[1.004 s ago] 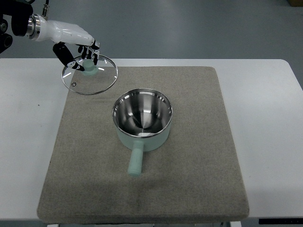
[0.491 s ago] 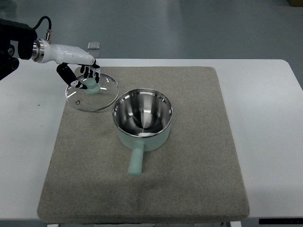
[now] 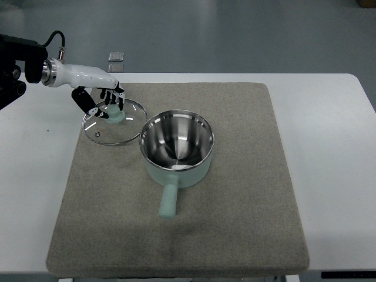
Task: Place lid left of pot with left hand
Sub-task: 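Lower the held lid onto the mat beside the pot, nearer the left arm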
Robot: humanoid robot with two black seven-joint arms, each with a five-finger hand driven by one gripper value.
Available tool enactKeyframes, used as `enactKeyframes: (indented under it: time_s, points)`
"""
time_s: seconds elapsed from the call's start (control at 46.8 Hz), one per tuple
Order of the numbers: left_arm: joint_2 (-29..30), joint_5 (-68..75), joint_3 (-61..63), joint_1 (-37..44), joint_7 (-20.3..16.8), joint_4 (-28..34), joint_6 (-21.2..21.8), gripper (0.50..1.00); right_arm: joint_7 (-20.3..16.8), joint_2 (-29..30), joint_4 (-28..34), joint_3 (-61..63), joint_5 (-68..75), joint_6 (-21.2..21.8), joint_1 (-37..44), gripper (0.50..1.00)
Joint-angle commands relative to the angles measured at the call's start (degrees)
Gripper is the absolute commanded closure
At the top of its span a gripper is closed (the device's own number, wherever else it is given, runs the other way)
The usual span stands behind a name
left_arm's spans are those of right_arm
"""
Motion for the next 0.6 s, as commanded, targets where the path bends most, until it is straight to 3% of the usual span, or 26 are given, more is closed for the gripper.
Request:
enactKeyframes:
  time_s: [0.0, 0.577]
  points:
    - [0.0, 0.0, -0.1, 0.3, 0.0, 0.1, 0.7, 1.000, 0.0, 0.0, 0.0, 0.1, 0.0, 0.0, -0.1, 0.576]
    - [0.7, 0.2, 0.0, 2.6, 0.0, -0.4, 1.5, 1.000, 0.0, 0.0, 0.0, 0.0, 0.0, 0.0, -0.1, 0.579]
